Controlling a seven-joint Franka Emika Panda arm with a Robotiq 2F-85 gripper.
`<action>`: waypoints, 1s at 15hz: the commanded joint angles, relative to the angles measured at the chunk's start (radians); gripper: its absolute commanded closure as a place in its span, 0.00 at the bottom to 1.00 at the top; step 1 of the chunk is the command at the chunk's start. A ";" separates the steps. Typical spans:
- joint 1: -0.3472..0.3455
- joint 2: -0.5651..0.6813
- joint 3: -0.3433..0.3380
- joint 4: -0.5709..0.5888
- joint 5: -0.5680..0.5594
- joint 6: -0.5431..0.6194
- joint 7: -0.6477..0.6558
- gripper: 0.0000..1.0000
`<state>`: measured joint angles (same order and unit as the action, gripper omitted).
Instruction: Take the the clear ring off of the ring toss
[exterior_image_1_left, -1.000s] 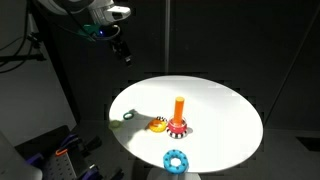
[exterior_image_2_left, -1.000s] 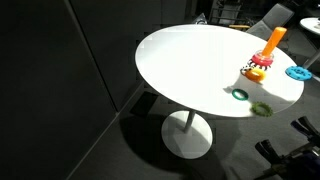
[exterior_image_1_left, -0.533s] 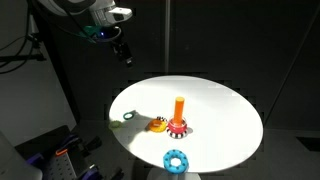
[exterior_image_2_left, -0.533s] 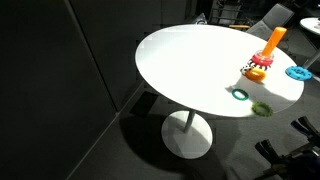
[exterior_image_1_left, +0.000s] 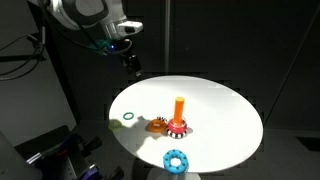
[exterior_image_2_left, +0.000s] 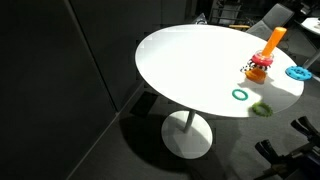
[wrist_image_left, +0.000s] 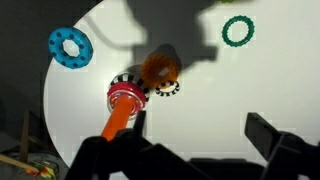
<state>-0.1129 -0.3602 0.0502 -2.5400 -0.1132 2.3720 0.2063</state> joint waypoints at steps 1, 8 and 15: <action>-0.018 0.060 -0.025 -0.002 -0.055 0.093 -0.008 0.00; -0.069 0.184 -0.074 -0.011 -0.144 0.329 0.004 0.00; -0.067 0.231 -0.100 -0.010 -0.146 0.352 -0.003 0.00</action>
<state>-0.1904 -0.1283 -0.0383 -2.5514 -0.2597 2.7265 0.2059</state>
